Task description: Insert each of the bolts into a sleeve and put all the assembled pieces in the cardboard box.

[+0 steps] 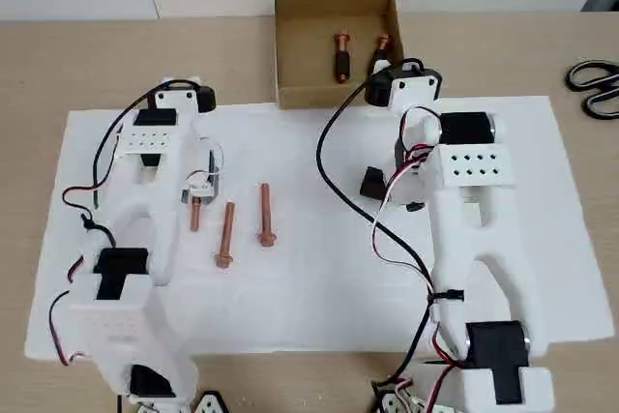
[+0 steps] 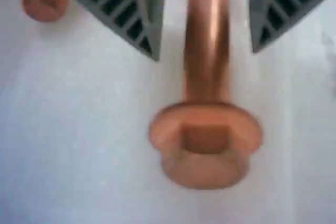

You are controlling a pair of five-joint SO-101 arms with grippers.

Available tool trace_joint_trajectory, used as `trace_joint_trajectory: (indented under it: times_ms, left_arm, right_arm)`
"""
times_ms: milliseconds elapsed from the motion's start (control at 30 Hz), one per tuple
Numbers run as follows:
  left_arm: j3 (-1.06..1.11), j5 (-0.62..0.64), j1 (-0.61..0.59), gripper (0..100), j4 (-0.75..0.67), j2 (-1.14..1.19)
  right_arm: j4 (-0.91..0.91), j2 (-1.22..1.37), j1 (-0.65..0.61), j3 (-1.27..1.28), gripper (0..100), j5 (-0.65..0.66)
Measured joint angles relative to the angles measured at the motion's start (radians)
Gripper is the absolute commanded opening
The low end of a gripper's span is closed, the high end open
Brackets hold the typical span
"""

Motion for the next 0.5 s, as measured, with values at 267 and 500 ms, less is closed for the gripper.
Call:
trace_joint_trajectory:
  times_ms: [267,500]
  left_arm:
    - [-0.038,-0.003,0.005,12,-0.003,0.011]
    - [-0.038,0.000,0.005,12,-0.037,0.014]
  right_arm:
    - [0.000,0.000,0.000,0.000,0.4,0.000]
    - [0.000,0.000,0.000,0.000,0.4,0.000]
